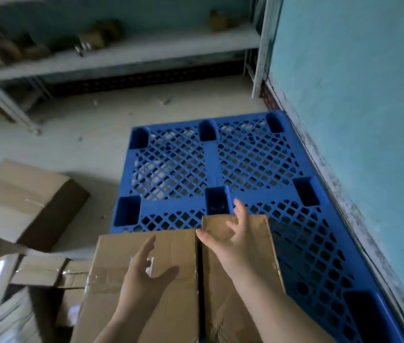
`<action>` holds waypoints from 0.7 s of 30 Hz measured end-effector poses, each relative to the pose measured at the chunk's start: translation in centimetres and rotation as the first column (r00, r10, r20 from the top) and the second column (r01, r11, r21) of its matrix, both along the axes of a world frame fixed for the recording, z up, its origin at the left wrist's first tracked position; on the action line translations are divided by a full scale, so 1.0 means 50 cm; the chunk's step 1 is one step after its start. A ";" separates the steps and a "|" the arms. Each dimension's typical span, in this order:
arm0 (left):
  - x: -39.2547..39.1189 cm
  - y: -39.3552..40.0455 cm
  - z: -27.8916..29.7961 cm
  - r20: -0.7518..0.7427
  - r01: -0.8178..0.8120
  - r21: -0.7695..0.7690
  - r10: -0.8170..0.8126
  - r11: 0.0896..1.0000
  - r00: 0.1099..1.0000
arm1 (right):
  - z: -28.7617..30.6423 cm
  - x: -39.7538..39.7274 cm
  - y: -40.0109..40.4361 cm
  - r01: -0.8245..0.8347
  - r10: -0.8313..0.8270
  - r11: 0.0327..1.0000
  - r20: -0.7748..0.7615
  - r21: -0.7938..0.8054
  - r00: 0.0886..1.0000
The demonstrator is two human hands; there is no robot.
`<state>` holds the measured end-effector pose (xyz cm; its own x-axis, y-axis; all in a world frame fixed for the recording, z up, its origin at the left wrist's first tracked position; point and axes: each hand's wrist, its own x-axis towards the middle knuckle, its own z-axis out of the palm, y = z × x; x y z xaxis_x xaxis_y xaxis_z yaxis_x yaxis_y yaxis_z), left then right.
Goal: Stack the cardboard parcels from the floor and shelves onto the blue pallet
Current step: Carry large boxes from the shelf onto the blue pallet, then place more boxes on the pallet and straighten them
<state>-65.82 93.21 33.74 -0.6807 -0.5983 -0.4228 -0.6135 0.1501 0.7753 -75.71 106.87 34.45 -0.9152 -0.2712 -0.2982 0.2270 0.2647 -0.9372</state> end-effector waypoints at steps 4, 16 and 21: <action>0.069 -0.085 0.266 -0.075 -0.130 0.018 0.131 0.991 0.989 | 0.293 -0.007 -0.082 -0.152 0.144 0.972 -0.060 -0.180 0.988; 0.541 -0.140 0.828 -0.262 -0.476 0.086 0.481 0.875 0.837 | 0.846 0.276 -0.251 -0.690 0.683 0.723 -0.187 0.031 0.706; 0.709 -0.179 0.902 -0.283 -0.483 0.004 0.464 0.876 0.839 | 0.891 0.447 -0.312 -0.775 0.791 0.608 -0.223 0.172 0.571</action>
